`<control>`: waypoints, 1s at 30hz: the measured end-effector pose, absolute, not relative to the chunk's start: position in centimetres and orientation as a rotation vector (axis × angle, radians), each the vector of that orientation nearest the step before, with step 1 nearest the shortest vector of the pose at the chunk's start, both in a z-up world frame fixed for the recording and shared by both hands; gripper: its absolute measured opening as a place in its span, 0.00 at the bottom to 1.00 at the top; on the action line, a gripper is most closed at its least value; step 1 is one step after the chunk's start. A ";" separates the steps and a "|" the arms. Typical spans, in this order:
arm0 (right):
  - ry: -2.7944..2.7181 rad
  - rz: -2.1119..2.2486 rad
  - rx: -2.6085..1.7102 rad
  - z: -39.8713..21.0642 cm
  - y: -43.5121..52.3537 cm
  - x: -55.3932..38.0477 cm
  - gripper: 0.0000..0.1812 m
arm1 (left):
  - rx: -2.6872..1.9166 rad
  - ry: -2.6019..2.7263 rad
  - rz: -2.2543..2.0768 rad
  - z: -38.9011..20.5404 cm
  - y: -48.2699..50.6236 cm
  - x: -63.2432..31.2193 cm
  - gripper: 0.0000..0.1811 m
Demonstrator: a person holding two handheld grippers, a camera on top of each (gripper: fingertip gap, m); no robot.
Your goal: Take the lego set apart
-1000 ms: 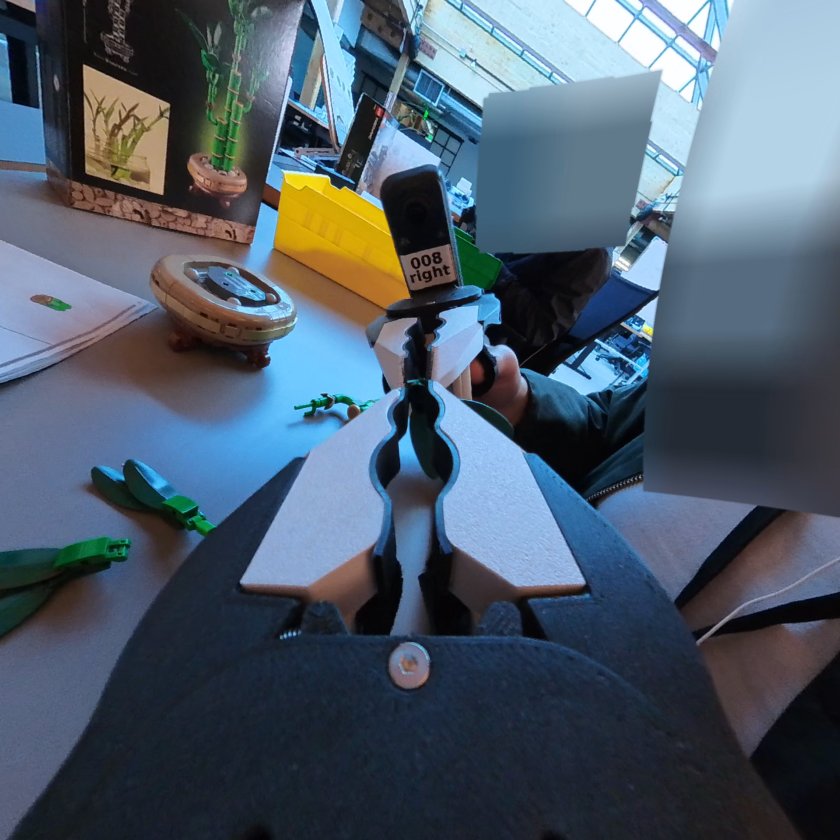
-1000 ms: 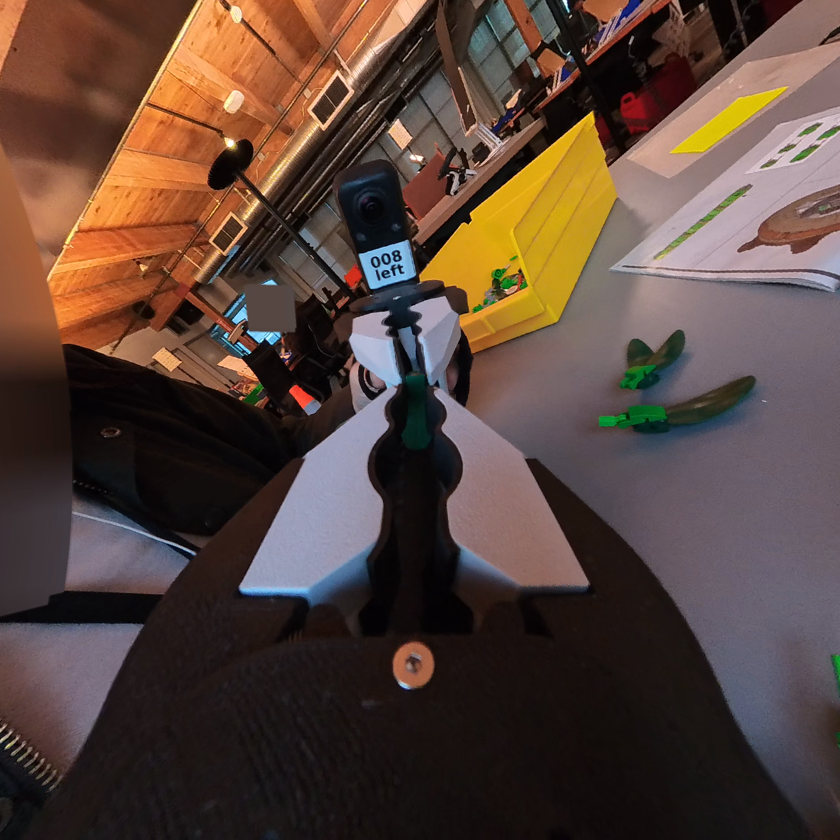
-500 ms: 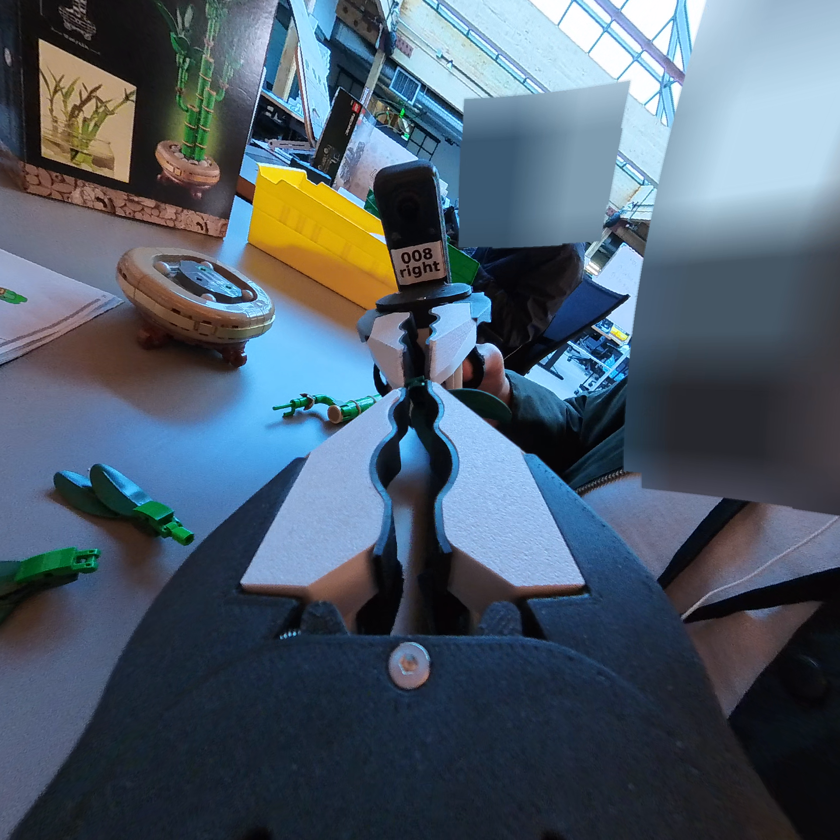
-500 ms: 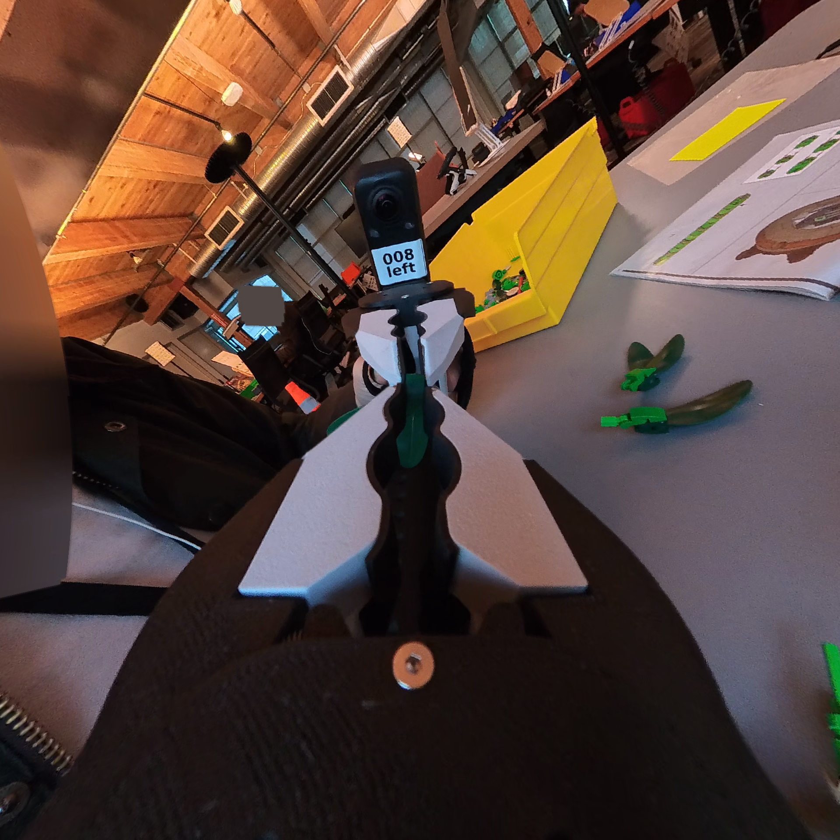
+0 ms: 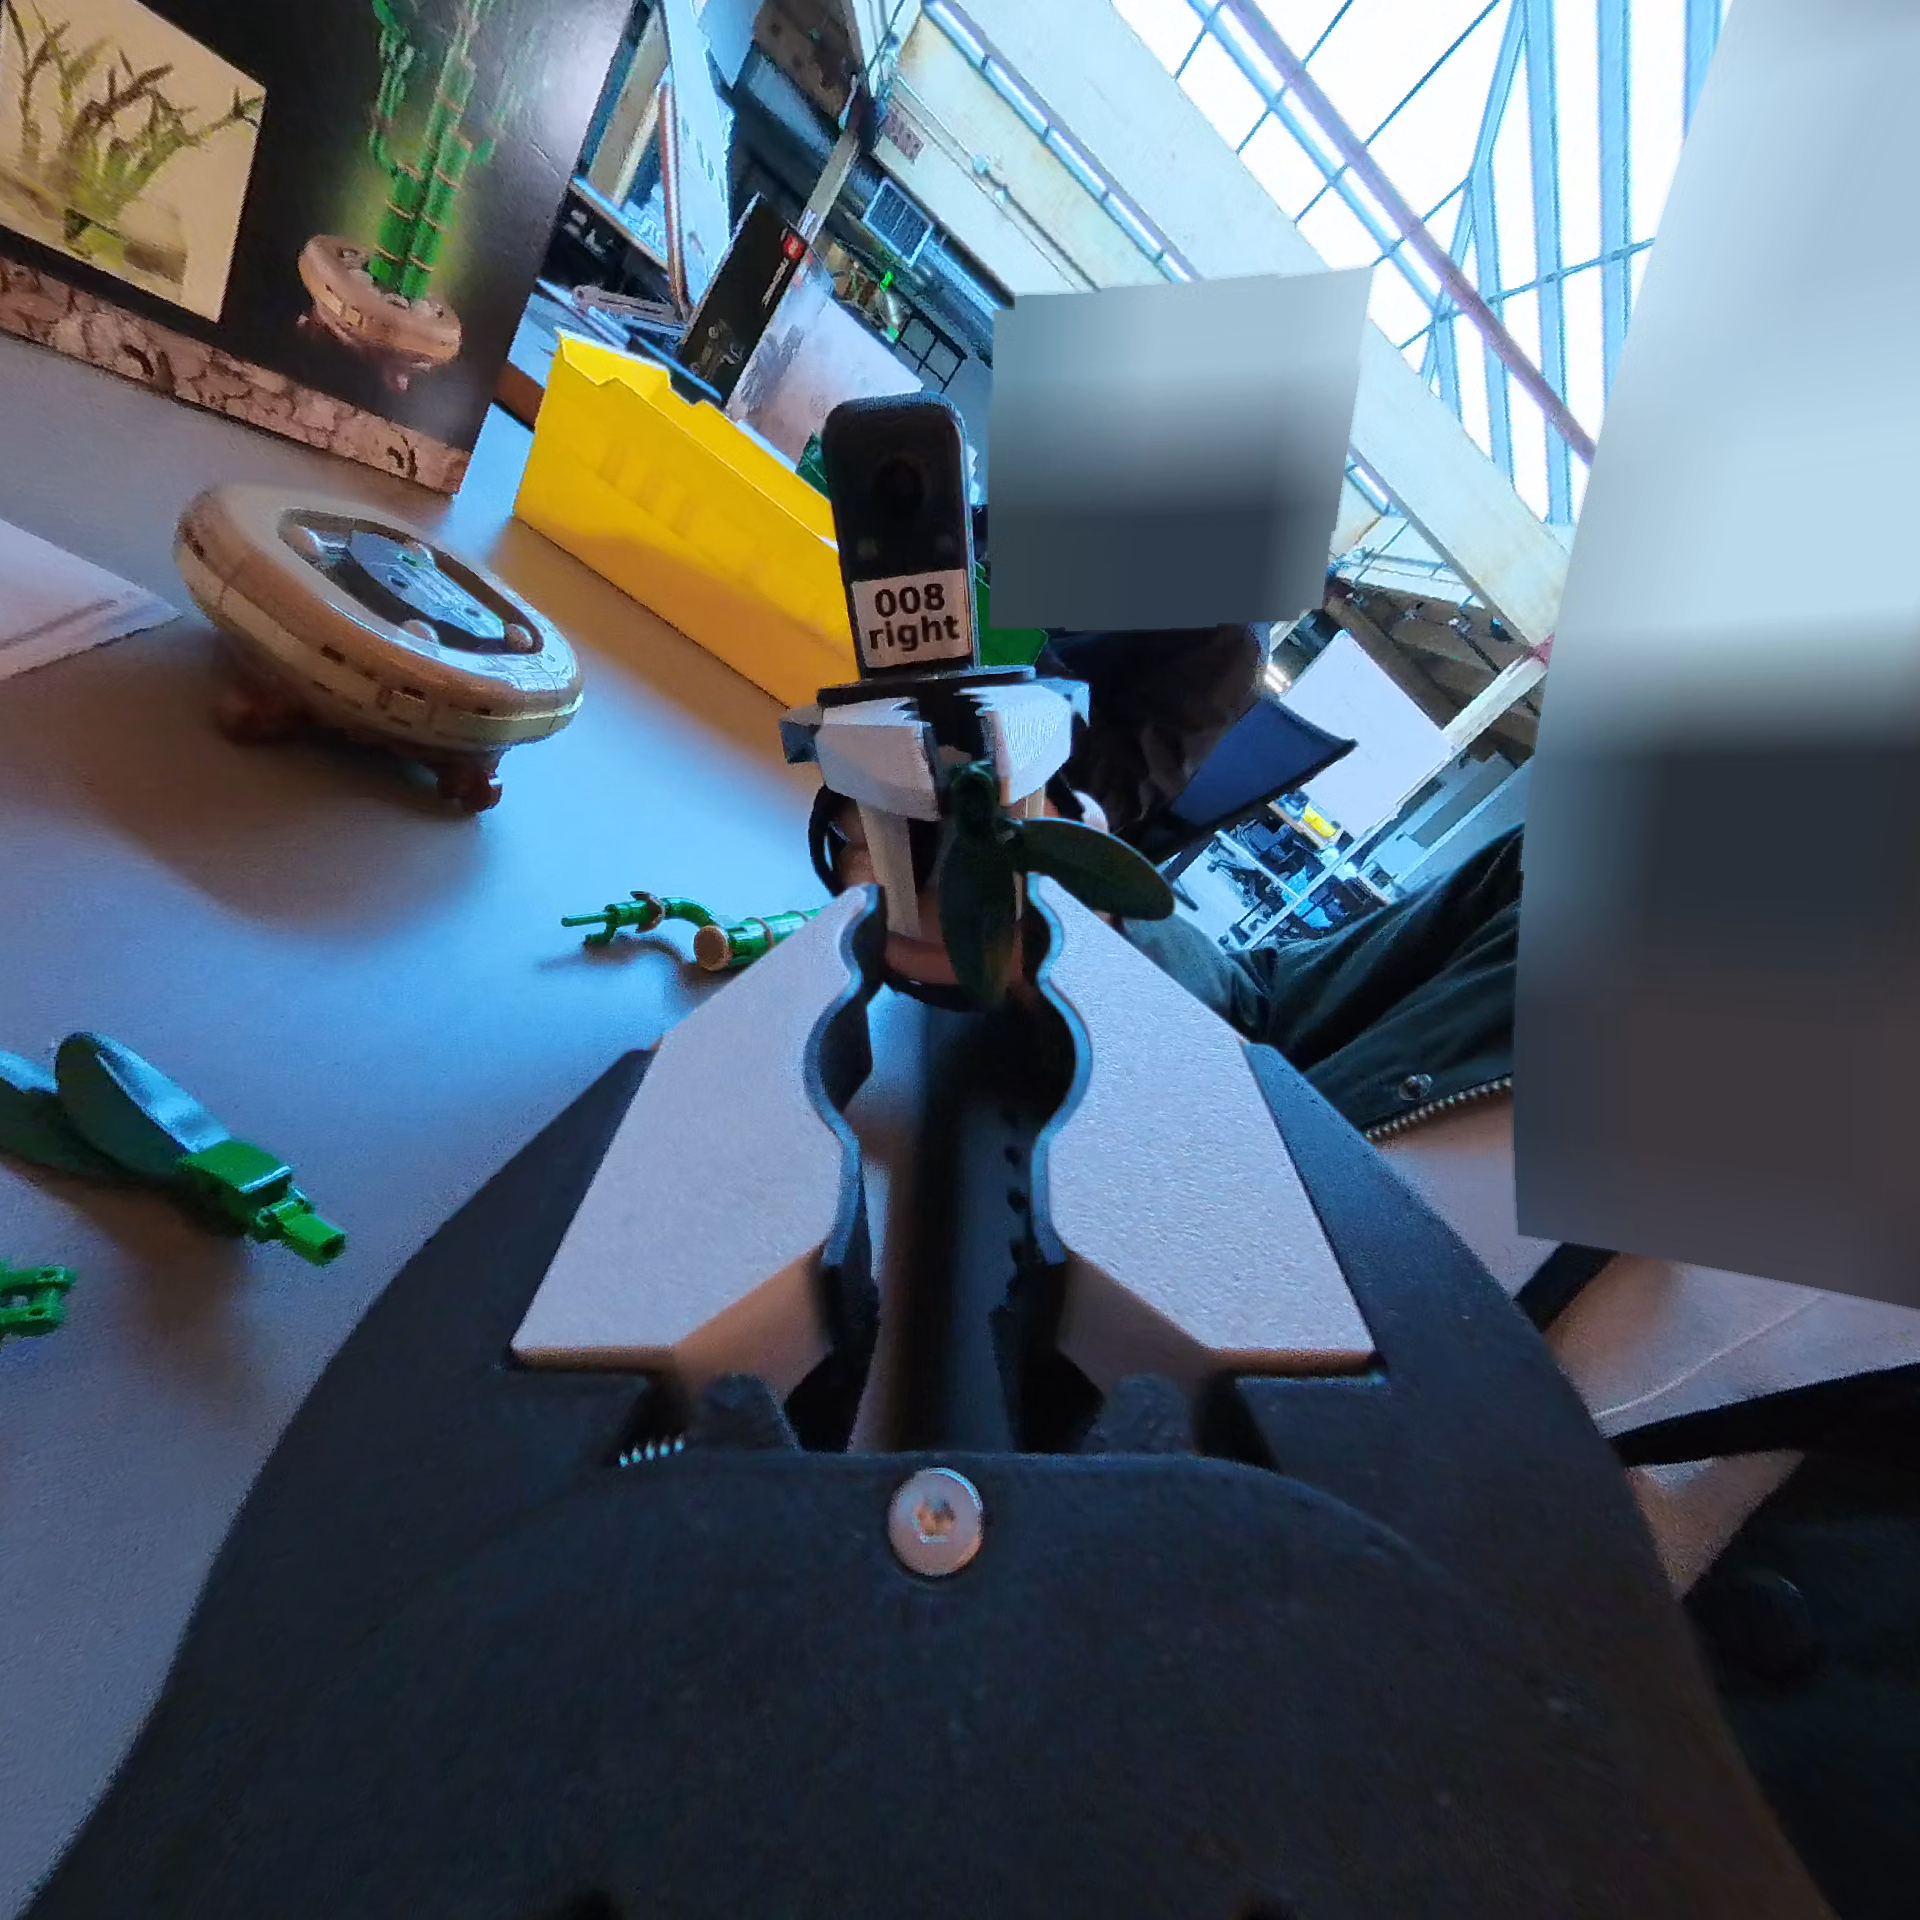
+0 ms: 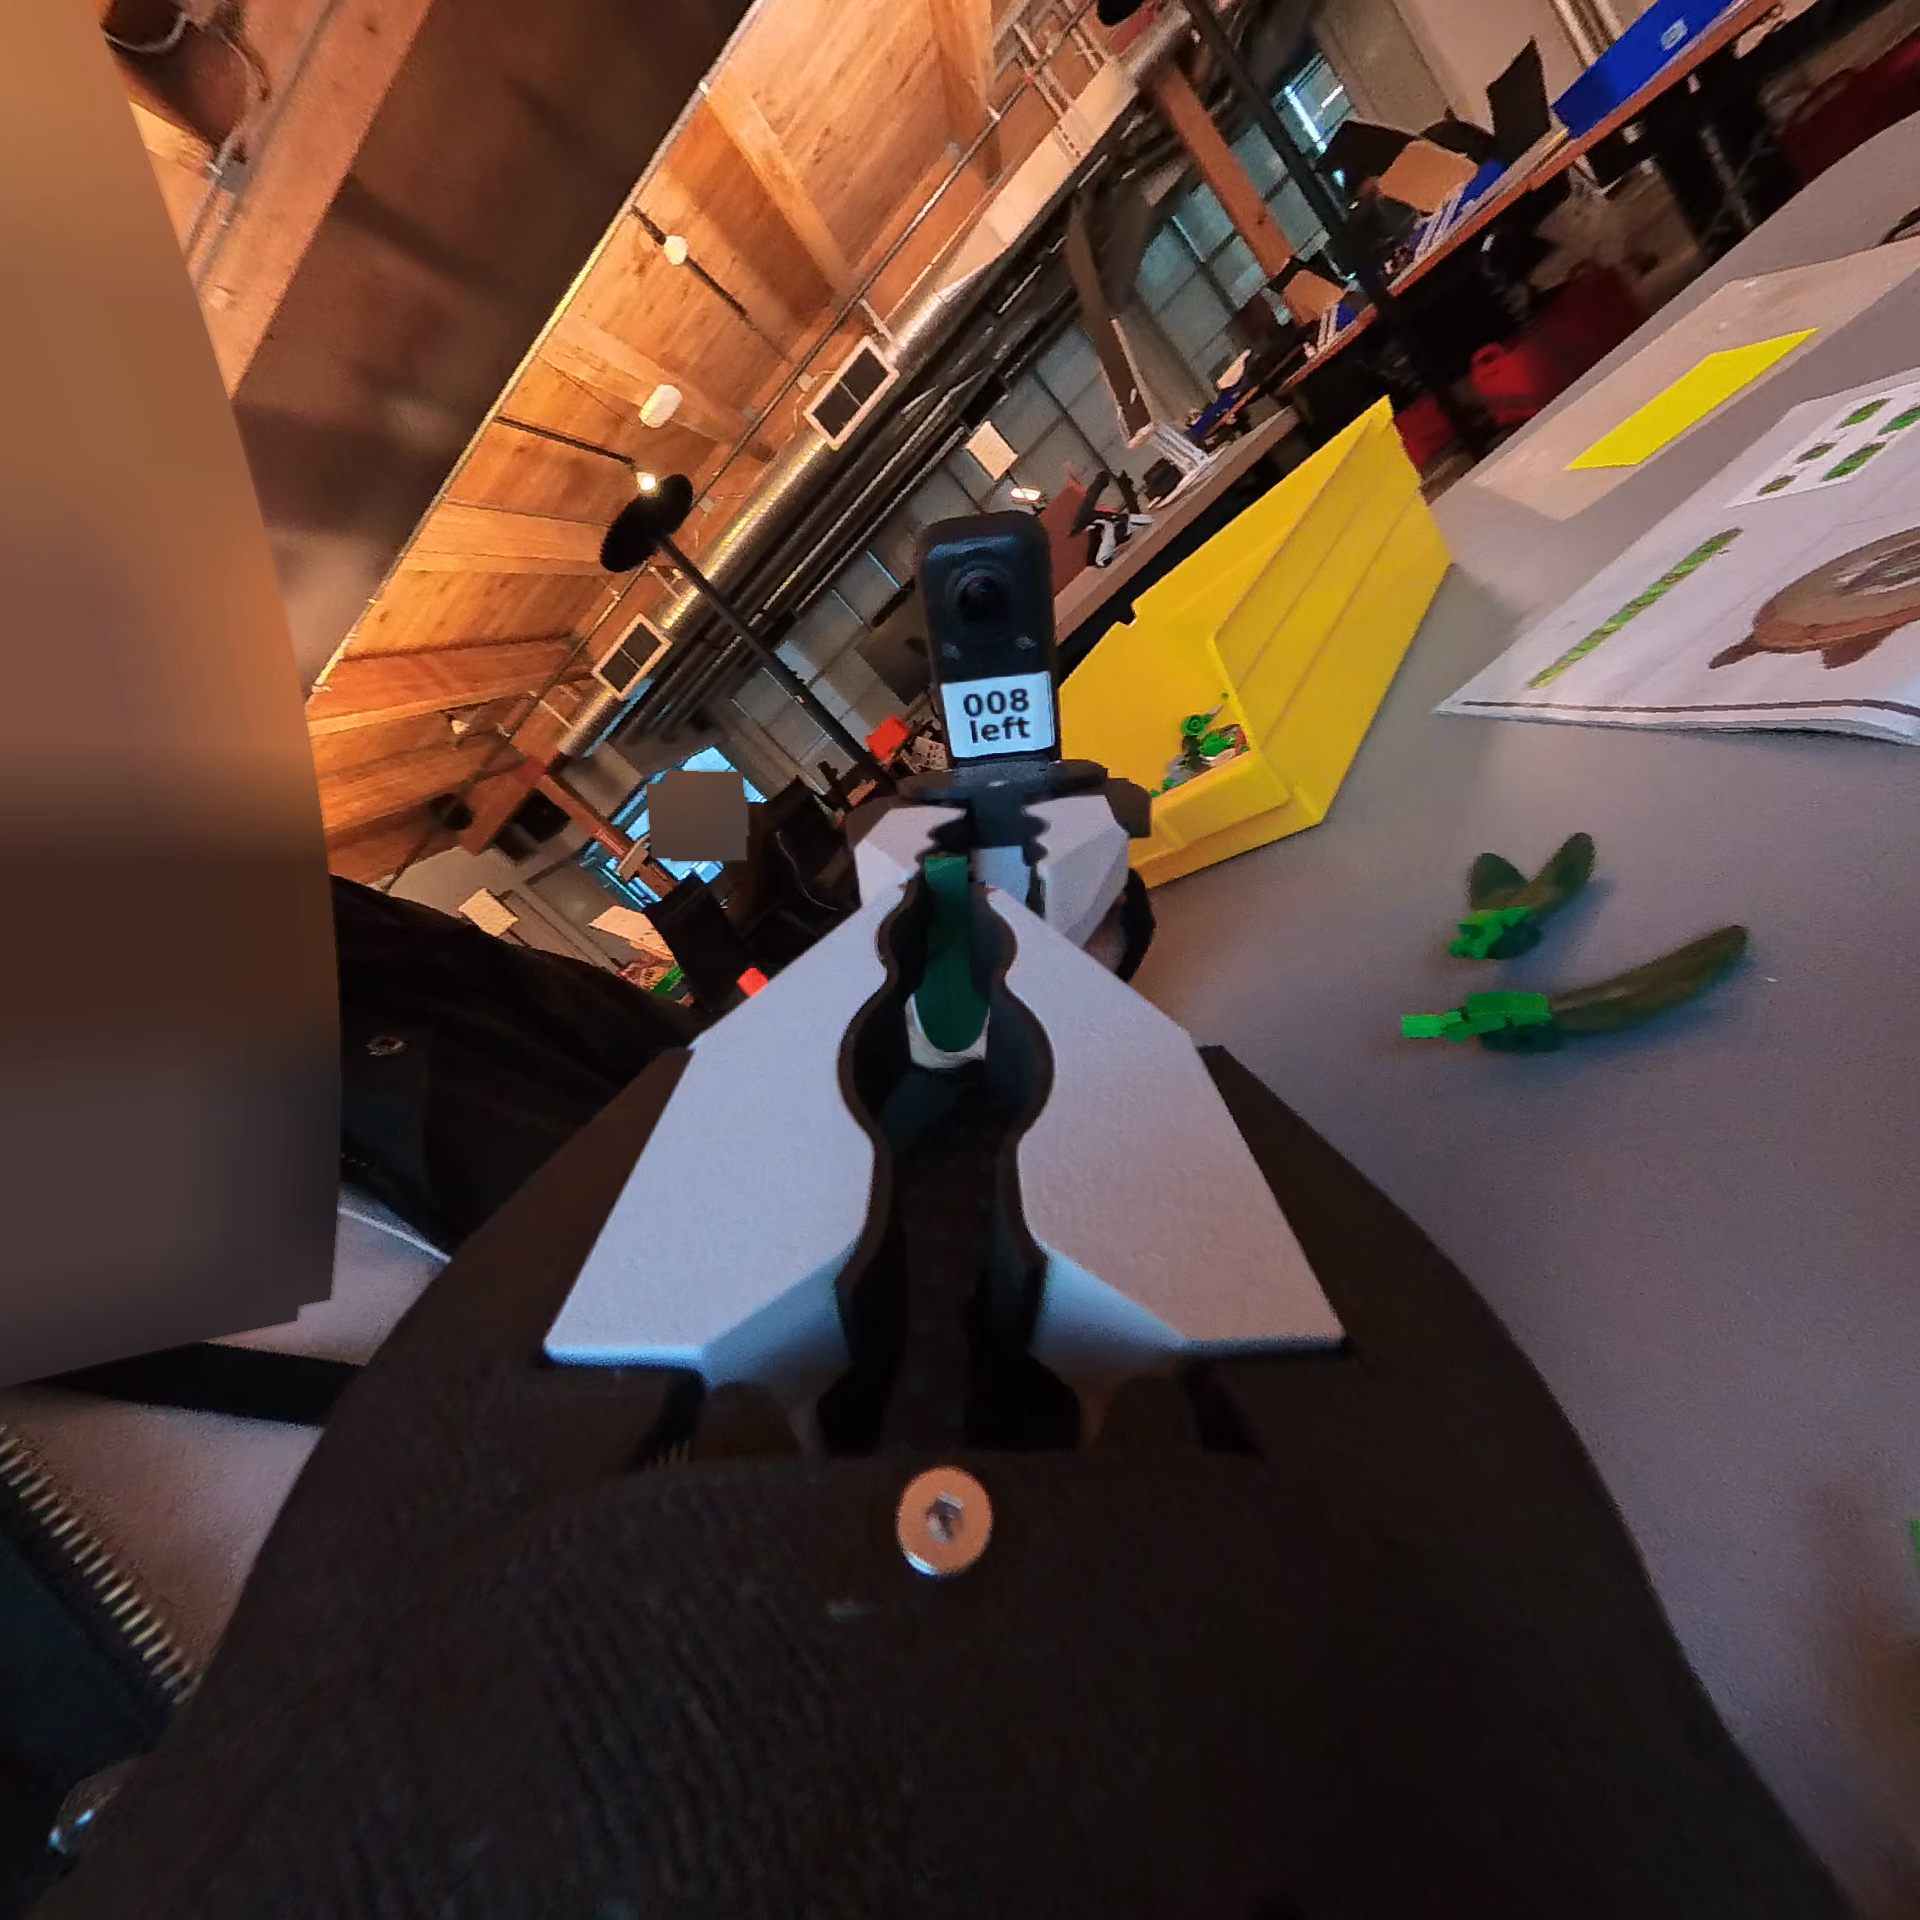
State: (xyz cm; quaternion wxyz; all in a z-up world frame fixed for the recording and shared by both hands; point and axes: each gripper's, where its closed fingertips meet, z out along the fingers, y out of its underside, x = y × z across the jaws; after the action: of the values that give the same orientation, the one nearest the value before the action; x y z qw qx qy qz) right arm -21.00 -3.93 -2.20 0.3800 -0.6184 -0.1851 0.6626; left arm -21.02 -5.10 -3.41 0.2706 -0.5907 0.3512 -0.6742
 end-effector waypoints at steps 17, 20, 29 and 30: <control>-0.531 1.831 -1.441 -0.5 -5.6 -22.0 0.03 | -1.501 0.955 -2.128 -1.7 -7.2 -21.5 0.06; -0.557 1.855 -1.421 -0.2 -6.1 -22.2 0.05 | -1.478 0.952 -2.239 -1.2 -7.8 -21.9 0.06; -0.512 1.815 -1.456 -0.5 -5.3 -22.1 0.08 | -1.515 0.959 -2.246 -1.8 -7.8 -21.9 0.01; -0.528 1.810 -1.459 -0.6 -5.5 -22.2 0.08 | -1.503 0.960 -2.253 -1.7 -7.8 -22.0 0.00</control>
State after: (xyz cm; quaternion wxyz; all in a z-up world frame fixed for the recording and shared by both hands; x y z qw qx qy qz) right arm -22.16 -5.50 -0.59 0.3699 -0.5686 -0.2057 0.7054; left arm -21.96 -7.82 -1.67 0.1336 -0.5185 0.3310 -0.7770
